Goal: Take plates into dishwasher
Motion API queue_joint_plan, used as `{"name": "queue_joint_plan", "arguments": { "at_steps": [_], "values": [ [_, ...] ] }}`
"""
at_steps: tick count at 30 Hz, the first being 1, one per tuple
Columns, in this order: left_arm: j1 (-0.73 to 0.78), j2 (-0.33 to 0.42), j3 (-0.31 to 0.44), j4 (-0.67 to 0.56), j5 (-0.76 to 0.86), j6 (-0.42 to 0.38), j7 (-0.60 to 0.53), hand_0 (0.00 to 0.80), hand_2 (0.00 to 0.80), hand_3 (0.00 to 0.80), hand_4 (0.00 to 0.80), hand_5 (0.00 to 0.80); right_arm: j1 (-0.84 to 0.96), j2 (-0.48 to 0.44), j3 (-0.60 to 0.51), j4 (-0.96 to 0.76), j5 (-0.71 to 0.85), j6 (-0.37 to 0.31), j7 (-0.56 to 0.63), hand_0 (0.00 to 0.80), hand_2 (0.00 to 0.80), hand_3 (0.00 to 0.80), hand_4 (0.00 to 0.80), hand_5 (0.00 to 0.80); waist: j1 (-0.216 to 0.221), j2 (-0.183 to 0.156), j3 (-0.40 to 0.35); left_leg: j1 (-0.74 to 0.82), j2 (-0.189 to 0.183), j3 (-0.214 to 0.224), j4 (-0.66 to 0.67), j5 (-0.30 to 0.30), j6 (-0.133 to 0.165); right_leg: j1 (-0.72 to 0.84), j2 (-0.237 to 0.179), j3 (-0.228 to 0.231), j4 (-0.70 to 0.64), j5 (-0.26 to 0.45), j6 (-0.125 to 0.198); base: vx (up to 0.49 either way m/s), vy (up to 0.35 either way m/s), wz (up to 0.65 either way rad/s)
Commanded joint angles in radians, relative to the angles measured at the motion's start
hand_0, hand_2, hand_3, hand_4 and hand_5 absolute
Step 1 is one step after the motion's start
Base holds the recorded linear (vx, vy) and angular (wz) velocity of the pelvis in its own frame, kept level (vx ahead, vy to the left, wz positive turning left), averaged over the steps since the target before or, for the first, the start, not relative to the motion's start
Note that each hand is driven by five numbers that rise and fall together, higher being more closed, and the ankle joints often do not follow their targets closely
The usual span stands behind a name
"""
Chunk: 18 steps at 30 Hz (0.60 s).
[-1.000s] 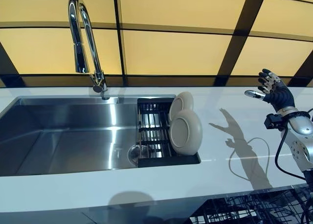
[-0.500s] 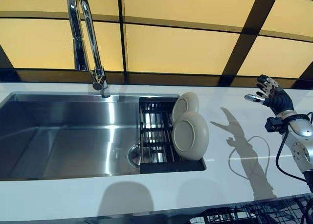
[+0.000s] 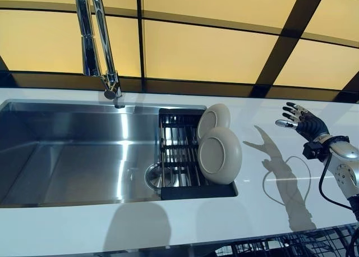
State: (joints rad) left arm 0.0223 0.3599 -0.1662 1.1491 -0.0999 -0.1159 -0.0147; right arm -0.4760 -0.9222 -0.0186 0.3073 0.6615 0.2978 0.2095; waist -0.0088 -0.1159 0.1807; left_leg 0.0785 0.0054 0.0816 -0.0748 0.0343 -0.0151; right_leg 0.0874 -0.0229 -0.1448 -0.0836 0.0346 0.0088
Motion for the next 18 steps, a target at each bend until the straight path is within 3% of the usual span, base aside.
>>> {"name": "queue_joint_plan", "arguments": {
  "at_steps": [1, 18],
  "values": [
    [-0.022, 0.035, 0.011, 0.007, 0.007, -0.009, 0.006, 0.0, 0.0, 0.0, 0.0, 0.0, -0.022, -0.053, 0.068, 0.001, 0.078, 0.055, 0.074, 0.0, 0.0, 0.0, 0.0, 0.0, 0.035, -0.043, -0.038, -0.006, -0.014, 0.016, 0.047, -0.042, 0.002, -0.032, -0.041, 0.024, 0.024, 0.072, 0.098, 0.0, 0.0, 0.0],
    [-0.024, 0.042, 0.007, 0.006, 0.012, -0.013, 0.014, 0.0, 0.0, 0.0, 0.0, 0.0, 0.028, -0.011, 0.169, 0.013, 0.083, 0.316, 0.318, 0.0, 0.0, 0.0, 0.0, 0.0, 0.036, -0.058, -0.037, 0.009, -0.015, 0.018, 0.024, -0.033, 0.001, -0.022, -0.038, 0.019, 0.017, 0.072, 0.098, 0.0, 0.0, 0.0]
  ]
}}
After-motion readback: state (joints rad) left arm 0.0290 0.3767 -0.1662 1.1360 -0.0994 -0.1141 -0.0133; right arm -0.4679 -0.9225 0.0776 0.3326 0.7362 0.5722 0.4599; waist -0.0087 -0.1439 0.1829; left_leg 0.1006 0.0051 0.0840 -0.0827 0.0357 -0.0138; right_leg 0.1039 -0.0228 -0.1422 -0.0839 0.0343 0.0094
